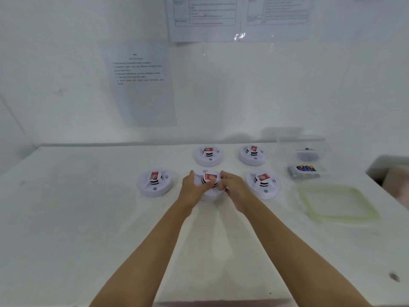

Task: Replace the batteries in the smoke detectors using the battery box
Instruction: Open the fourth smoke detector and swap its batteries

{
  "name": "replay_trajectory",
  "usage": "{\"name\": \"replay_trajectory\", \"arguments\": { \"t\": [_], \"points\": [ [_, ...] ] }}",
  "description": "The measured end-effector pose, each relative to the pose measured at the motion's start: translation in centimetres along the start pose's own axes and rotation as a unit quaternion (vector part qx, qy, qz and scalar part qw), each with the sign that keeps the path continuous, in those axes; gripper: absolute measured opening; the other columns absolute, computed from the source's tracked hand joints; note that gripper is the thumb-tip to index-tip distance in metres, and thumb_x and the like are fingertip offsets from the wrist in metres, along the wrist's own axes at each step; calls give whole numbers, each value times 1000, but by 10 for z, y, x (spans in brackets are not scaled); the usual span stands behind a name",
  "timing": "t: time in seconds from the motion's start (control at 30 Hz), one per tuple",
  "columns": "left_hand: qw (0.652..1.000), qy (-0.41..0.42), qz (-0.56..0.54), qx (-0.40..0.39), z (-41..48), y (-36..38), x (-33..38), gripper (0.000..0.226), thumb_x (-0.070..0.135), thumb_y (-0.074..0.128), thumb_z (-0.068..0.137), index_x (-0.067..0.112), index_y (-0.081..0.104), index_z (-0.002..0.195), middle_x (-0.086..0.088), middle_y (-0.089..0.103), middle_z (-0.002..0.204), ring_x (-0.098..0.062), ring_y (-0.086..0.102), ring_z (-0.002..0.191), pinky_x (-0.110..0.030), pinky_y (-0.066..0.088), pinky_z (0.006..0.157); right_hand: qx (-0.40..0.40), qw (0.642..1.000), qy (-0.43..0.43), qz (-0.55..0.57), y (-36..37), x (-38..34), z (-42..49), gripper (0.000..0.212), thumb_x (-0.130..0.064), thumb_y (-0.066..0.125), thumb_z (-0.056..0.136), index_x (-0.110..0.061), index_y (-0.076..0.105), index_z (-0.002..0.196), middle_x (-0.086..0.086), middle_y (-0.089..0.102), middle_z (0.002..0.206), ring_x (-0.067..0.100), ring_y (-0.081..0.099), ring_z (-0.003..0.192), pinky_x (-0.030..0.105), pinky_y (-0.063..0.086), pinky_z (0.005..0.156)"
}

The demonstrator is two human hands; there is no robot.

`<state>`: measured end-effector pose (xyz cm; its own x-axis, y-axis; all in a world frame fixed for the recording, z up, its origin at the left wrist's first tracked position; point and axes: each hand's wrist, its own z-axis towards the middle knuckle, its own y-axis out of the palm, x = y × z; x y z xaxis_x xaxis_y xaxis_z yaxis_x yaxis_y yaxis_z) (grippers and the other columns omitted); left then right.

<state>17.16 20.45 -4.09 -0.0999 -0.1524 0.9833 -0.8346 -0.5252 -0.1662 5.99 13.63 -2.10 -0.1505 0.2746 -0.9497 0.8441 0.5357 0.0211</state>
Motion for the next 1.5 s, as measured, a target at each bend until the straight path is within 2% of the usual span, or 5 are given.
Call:
{"name": "replay_trajectory", "arguments": {
  "t": [0.13, 0.23, 0.63, 1.1, 1.5],
  "points": [
    [997, 64, 30, -11, 3, 11, 19, 53, 10, 81, 68, 10, 53, 113, -1, 65, 106, -15, 61, 96, -19, 50, 72, 27, 998, -55, 18, -17, -13, -2, 49, 16, 40, 78, 18, 33, 127, 25, 47, 133, 37, 38, 129, 44, 34, 109],
    [996, 90, 19, -12, 6, 23, 31, 51, 7, 75, 74, 16, 55, 120, 6, 65, 107, -10, 59, 96, -12, 45, 68, 20, 995, -92, 38, -31, -26, -5, 20, 7, 49, 70, 7, 58, 88, 15, 56, 83, 15, 21, 96, 32, 42, 80],
    [990, 118, -51, -65, 26, 119, 70, 66, 8, 67, 84, 15, 34, 141, 11, 45, 120, -5, 42, 108, -17, 39, 86, 28, 986, -103, 126, -142, -52, -4, 18, -7, 58, 88, -22, 61, 97, 5, 63, 97, 23, 61, 82, 31, 51, 72],
    [944, -107, -296, -101, 86, 268, 126, 65, 53, 52, 88, 27, 33, 144, -11, 45, 138, -35, 50, 119, -47, 48, 79, -2, 957, -290, -20, -286, -74, 59, 46, 6, 71, 72, -14, 62, 113, 9, 65, 116, 25, 64, 102, 37, 54, 86],
    [868, -40, -475, -139, 114, 270, 120, 49, 27, 70, 56, 8, 57, 99, -13, 62, 97, -27, 61, 89, -38, 56, 75, -91, 958, -248, -115, -303, -97, 93, 15, -13, 63, 85, -25, 69, 91, -4, 67, 99, 8, 61, 93, 26, 49, 81]
  ]
}}
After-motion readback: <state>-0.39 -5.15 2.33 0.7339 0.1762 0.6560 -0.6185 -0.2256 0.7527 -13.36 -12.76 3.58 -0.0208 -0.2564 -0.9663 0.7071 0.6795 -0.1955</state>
